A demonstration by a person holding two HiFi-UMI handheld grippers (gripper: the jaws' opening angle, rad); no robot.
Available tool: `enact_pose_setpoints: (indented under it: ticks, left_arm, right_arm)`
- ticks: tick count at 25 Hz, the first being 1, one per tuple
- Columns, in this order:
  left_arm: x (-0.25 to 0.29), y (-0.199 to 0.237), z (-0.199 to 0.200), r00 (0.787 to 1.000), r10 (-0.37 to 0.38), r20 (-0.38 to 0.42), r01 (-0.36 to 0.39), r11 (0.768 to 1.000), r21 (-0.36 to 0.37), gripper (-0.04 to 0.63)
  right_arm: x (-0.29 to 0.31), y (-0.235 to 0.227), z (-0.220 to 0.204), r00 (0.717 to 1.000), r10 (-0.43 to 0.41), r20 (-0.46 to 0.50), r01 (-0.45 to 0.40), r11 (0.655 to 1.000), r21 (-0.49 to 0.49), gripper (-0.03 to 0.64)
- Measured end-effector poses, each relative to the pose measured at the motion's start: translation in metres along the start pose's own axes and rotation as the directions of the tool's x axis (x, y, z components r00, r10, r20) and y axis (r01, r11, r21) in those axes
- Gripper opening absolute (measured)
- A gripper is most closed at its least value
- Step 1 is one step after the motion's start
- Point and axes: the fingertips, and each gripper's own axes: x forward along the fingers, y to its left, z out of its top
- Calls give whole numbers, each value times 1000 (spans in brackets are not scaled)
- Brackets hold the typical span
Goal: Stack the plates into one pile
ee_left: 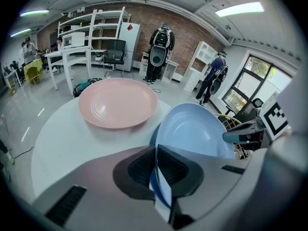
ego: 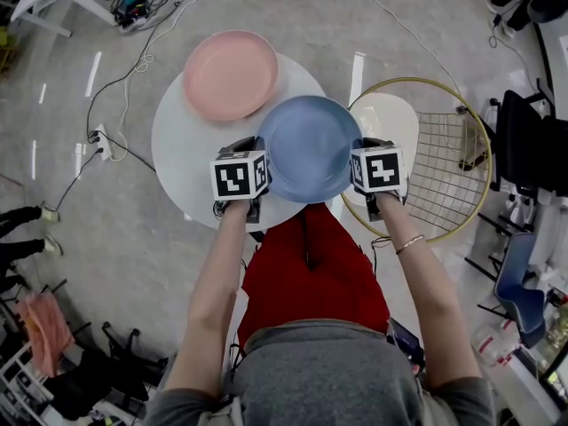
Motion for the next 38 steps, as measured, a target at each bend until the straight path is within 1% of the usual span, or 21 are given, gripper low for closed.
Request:
enact_pose_setpoints:
  ticks: [4, 12, 16, 21, 24, 29, 34, 38]
  left_arm:
    - [5, 3, -3, 1000, 19, -10, -19, 1000, 14, 28]
    - [14, 5, -6, 998, 57, -26, -55, 996, 67, 32]
    - [16, 7, -9, 997, 61, -36, -59, 996, 68, 34]
    - [16, 5, -9, 997, 70, -40, -66, 994, 85, 37]
    - [16, 5, -10, 997, 64, -44, -60, 995, 81, 49]
    - [12, 1, -13, 997, 64, -42, -61, 995, 73, 64]
    - [6, 3, -10, 997, 73, -2, -72, 996, 58, 75]
    - [-1, 3, -8, 997, 75, 23, -76, 996, 44, 78]
  right_arm:
    - [6, 2, -2, 1000, -4, 0, 4, 1000, -11, 48]
    - [16, 1, -8, 1000, -20, -15, 19, 1000, -24, 48]
    - [18, 3, -9, 999, -34, -15, 33, 998, -44, 48]
    - [22, 1, -11, 1000, -31, -5, 30, 998, -47, 48]
    - [22, 2, -11, 999, -38, 6, 39, 998, -45, 48]
    - [21, -3, -14, 999, -27, 36, 27, 1000, 1, 48]
    - [19, -5, -15, 998, -30, 52, 29, 999, 19, 48]
    - [16, -8, -13, 995, -39, 88, 37, 999, 23, 48]
